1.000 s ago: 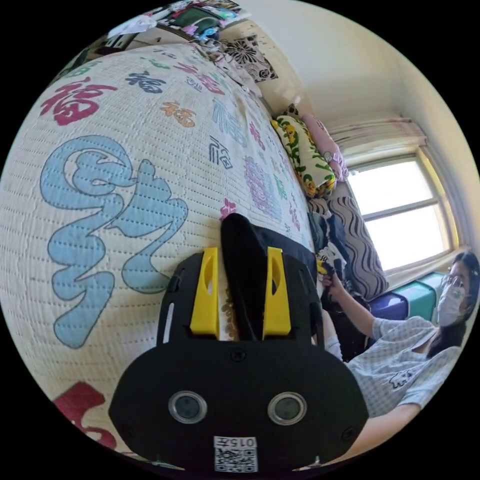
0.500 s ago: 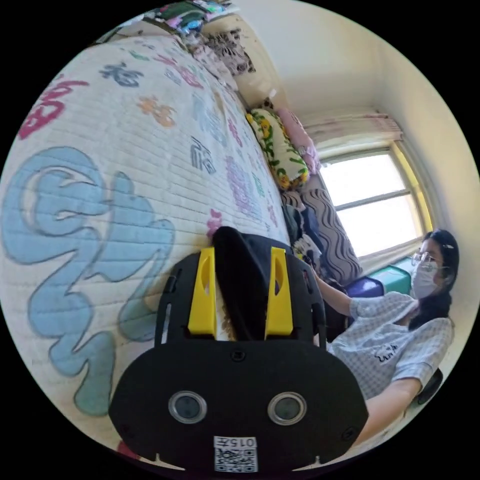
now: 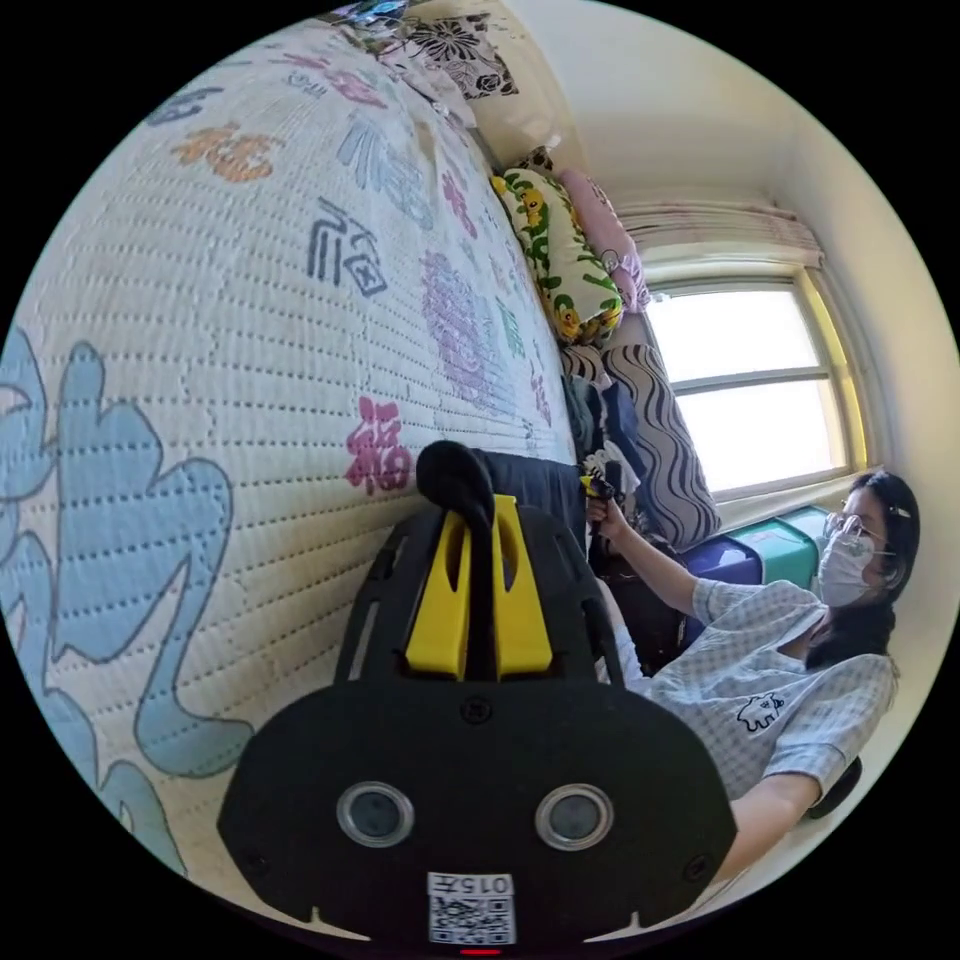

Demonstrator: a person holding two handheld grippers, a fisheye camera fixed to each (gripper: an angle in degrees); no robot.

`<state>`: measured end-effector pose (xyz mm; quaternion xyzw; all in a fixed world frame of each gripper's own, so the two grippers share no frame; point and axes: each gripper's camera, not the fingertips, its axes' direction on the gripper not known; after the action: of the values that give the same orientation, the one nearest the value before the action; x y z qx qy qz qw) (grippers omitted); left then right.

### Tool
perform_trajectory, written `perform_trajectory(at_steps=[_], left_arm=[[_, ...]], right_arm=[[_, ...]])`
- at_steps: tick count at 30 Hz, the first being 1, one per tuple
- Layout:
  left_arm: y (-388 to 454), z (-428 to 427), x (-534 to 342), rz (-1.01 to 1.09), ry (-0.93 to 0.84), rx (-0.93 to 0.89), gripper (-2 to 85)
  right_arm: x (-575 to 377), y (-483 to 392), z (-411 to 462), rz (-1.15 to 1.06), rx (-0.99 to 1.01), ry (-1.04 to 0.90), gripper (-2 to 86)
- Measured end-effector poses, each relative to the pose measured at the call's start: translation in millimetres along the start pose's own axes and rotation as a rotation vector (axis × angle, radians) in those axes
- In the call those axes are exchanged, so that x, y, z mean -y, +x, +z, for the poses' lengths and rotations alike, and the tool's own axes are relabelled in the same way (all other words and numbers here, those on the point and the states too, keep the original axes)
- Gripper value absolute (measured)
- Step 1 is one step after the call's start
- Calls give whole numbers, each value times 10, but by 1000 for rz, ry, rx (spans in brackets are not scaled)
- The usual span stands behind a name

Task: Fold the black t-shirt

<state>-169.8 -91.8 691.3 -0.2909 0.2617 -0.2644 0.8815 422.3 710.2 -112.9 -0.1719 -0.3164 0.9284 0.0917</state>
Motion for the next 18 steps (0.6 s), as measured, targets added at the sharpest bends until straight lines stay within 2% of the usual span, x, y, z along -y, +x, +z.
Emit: perform_trajectory(at_steps=[4,7,10,12,15,18], left_arm=[[421,-76,185,151,-44,49,3],[537,-42,398,179,-58,71,3],[522,-58,586,117,65,101,8],[473,-7,664,72,96,188,16],[330,40,612,-66,94,287,34],[416,-43,253,-52,138,278,57]], right_arm=[[108,-203,54,-70,-87,-47,21],[323,-394,134,-131,-162,-99,17],[570,-470,224,-145,-216,-49,21],[763,-408,316,-79,-253,55,32],[905,-161,628,85,-359,-10,57],[701,-123,807,120,-392,34,65]])
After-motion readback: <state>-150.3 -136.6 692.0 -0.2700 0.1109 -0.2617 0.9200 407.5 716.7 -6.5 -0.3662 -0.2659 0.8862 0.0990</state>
